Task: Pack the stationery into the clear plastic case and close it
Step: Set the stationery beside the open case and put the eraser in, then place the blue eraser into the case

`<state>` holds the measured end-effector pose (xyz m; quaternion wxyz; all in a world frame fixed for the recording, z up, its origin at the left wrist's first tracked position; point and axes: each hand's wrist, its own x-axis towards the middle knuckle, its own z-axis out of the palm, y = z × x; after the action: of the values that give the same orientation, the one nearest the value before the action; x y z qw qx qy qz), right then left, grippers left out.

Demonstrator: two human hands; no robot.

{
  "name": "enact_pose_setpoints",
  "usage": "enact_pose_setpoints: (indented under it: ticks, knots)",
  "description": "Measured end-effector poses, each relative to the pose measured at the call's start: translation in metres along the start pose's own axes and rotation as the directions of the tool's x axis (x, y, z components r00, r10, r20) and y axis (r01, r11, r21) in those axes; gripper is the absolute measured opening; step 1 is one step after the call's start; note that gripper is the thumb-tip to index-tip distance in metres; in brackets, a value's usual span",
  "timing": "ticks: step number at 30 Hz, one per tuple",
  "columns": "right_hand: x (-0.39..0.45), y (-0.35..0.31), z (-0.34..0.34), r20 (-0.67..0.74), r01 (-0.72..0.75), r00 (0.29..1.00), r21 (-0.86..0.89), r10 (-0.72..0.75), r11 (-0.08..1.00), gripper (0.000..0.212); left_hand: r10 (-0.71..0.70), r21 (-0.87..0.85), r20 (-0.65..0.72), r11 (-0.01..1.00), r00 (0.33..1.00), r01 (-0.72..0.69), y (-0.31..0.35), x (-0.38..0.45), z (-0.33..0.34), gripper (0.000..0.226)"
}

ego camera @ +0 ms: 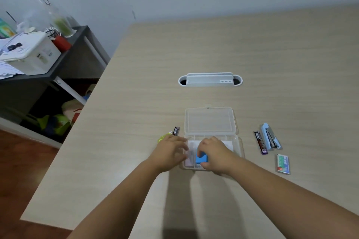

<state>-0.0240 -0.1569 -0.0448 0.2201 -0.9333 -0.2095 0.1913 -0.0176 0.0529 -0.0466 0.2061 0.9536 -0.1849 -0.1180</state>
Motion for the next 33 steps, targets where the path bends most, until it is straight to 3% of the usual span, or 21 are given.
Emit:
enact_pose_setpoints:
  ticks: [3,6,9,13,17,20,25,29,33]
  knots:
    - [0.002,0.001,0.004,0.027,0.019,0.999,-0.061,-0.017,0.998,0.022,-0.182,-0.089,-0.167,0.982,0.969,0.169,-0.017,0.0,-0.007,0.03]
    - [-0.004,0.0,0.009,-0.005,-0.025,1.0,0.042,0.025,0.999,0.022,-0.431,-0.142,-0.122,0.899,0.894,0.414,-0.029,0.007,-0.008,0.052]
    - [-0.016,0.005,0.01,-0.065,-0.026,0.997,0.16,0.037,0.987,0.026,-0.519,-0.166,-0.076,0.849,0.852,0.502,-0.035,0.011,-0.001,0.062]
    - [-0.032,0.039,0.001,-0.309,-0.126,0.933,0.201,0.185,0.972,0.036,-0.514,-0.229,-0.144,0.849,0.846,0.477,-0.038,0.013,0.008,0.052]
    - [-0.053,0.086,-0.011,-0.539,-0.283,0.749,0.265,0.385,0.922,0.04,-0.562,-0.34,-0.188,0.807,0.806,0.483,-0.032,0.005,0.007,0.052]
    - [-0.074,0.112,-0.013,-0.578,-0.416,0.634,0.305,0.514,0.857,0.034,-0.564,-0.435,-0.26,0.793,0.784,0.426,-0.007,-0.003,0.006,0.046]
    - [-0.105,0.12,0.003,-0.555,-0.573,0.511,0.35,0.657,0.741,0.037,-0.446,-0.493,-0.194,0.815,0.874,0.306,0.057,-0.005,0.018,0.036]
    - [-0.118,0.113,0.011,-0.452,-0.593,0.496,0.448,0.742,0.669,0.044,-0.371,-0.468,-0.147,0.842,0.917,0.266,0.091,0.0,0.036,0.034]
    - [-0.123,0.117,0.011,-0.407,-0.513,0.572,0.5,0.712,0.698,0.044,-0.25,-0.151,-0.181,0.963,0.951,0.224,0.104,0.005,0.05,0.038]
